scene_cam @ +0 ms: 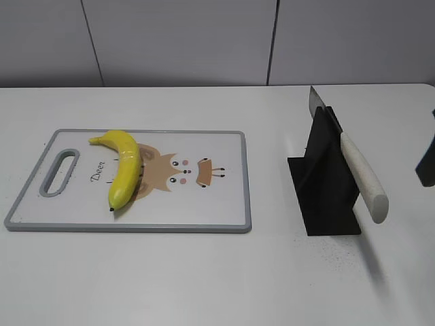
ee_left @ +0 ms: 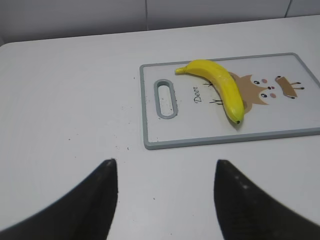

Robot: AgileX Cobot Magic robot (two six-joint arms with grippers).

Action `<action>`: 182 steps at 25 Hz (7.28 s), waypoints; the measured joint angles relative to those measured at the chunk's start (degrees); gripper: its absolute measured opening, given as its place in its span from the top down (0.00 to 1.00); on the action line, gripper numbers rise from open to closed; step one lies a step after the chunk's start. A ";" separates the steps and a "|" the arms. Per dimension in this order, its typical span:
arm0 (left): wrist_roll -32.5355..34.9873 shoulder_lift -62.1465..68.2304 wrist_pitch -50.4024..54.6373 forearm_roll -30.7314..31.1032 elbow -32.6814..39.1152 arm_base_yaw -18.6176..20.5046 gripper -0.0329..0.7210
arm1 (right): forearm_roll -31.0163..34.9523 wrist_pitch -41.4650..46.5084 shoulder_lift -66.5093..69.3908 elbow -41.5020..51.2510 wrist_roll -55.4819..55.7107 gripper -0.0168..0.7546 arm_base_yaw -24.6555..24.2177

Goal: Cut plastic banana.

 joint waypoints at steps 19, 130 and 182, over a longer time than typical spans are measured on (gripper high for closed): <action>0.00 0.00 0.00 0.00 0.00 0.00 0.18 | -9.11 -2.36 21.44 -10.39 15.58 0.39 13.73; 0.00 0.00 0.00 -0.18 0.00 0.00 0.21 | -9.75 -4.38 15.79 -18.67 -42.52 0.74 13.91; 74.17 90.13 -1.12 -21.31 -51.86 -5.74 0.33 | 3.77 0.27 54.93 -56.99 -65.85 0.74 19.90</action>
